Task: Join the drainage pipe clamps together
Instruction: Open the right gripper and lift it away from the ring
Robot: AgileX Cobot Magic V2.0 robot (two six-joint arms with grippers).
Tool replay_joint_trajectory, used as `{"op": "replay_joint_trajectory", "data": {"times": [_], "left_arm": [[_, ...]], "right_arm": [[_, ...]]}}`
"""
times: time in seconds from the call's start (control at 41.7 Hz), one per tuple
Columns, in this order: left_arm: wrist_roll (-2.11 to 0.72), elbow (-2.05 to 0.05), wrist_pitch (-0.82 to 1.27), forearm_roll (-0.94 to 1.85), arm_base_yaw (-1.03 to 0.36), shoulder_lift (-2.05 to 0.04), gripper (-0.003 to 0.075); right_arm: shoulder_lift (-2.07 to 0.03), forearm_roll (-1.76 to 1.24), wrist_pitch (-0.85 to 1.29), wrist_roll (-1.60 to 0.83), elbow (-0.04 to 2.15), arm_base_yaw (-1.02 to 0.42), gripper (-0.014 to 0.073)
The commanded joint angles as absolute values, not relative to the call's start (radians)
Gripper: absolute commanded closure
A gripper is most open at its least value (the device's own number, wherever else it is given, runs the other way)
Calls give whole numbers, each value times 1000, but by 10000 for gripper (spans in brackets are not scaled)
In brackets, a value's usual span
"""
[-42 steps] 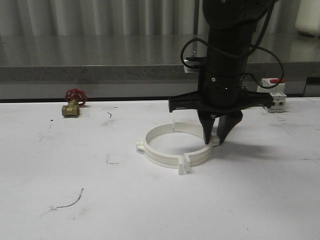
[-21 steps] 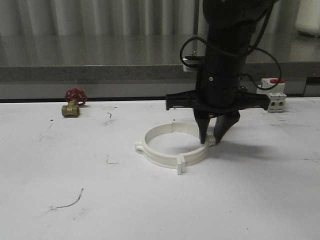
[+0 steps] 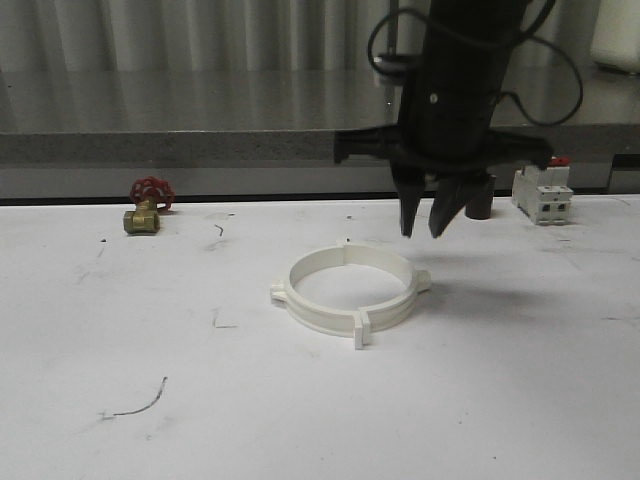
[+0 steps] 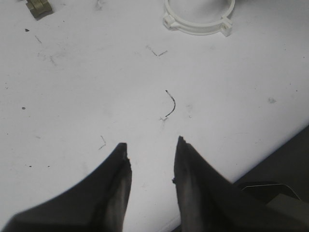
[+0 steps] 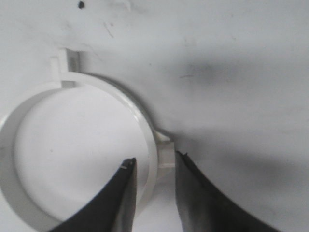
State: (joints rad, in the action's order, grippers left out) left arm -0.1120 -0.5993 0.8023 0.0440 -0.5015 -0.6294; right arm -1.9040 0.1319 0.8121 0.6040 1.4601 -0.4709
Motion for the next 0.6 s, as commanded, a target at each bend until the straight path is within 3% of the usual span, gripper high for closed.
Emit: {"op": "replay_joint_trajectory", "data": {"times": [0.0,0.359,0.575], "left_arm": [[-112,-625,737,54,-499,-626,500],[-112,-625,737,54,-499,-626,500],[-112,-625,737,54,-499,-626,500]], "right_arm": [[-1766,181,827,590,1493,-464,351],[-1401,123,952,160,1360,-464,351],[-1188,79,943,97,1174,-464,351]]}}
